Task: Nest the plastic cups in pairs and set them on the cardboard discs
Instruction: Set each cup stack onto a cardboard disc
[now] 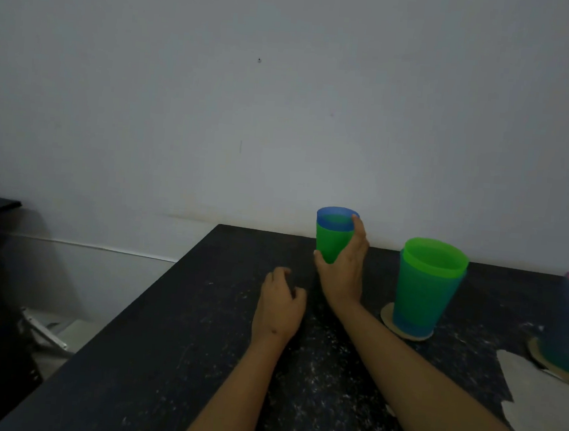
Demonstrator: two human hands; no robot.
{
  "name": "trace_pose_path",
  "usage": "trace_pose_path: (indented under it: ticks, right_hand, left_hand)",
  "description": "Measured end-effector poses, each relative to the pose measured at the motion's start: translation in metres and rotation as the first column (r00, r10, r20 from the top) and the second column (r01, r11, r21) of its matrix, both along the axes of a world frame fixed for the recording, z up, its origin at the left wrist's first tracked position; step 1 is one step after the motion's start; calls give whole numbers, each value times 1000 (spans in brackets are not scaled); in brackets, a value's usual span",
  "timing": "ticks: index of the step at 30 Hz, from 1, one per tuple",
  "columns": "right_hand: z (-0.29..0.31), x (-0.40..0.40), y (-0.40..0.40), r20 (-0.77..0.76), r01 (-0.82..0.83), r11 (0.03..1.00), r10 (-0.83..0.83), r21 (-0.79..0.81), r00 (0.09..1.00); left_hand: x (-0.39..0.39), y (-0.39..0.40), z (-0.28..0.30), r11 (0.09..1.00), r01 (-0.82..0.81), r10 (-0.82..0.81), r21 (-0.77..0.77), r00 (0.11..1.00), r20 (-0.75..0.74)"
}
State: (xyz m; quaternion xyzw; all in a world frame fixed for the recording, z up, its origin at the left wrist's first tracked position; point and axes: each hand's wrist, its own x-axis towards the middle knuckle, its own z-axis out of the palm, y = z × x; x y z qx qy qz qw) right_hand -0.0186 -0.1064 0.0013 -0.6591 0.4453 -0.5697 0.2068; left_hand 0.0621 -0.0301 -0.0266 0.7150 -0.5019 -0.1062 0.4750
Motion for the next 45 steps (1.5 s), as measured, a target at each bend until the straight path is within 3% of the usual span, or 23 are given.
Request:
trace_pose_path:
  ticks: [3, 8, 14, 20, 22, 24, 27, 32, 38, 42, 45]
  right_hand:
    - [0, -2, 0, 53, -60, 998, 60, -3, 997]
    - [7, -14, 29, 82, -204, 979, 205, -21, 975]
    - [23, -52, 84, 68, -446, 895, 445, 5, 893]
    - [38, -128, 130, 109, -608, 793, 602, 35, 791]
    - [42, -155, 145, 216, -551, 834, 541, -18, 813]
    - [48, -183, 158, 322, -391, 919, 383, -44, 866]
    - [55, -219, 167, 461, -235, 972, 198, 23, 865]
    - [53, -281, 166, 480, -132, 983, 54, 129, 875]
    - [42, -355, 134, 618, -41, 981, -87, 190, 781]
    - [37, -390, 108, 623, 47, 962, -211, 269, 753]
    - [39, -408, 87, 653, -21, 960, -176, 281, 736]
  left_hand:
    - [2, 2, 3, 995, -16, 3, -94, 990, -144]
    - [3, 14, 11, 935, -78, -85, -347, 898, -431]
    - [-35, 38, 32, 829, 182, -452, -528, 773, -444]
    - [-98, 73, 45, 783, 138, -453, -606, 795, -404]
    - [-123, 83, 45, 779, 133, -452, -613, 796, -402]
    - [-154, 94, 44, 774, 153, -470, -614, 789, -396]
    - [-202, 103, 44, 776, 201, -516, -598, 747, -419]
    - [-286, 103, 50, 743, 346, -629, -573, 653, -421]
    - [-356, 79, 50, 760, 495, -596, -421, 789, -149]
    - [-374, 48, 38, 757, 596, -607, -266, 793, 50]
    - [-374, 27, 20, 786, 614, -597, -78, 785, 164]
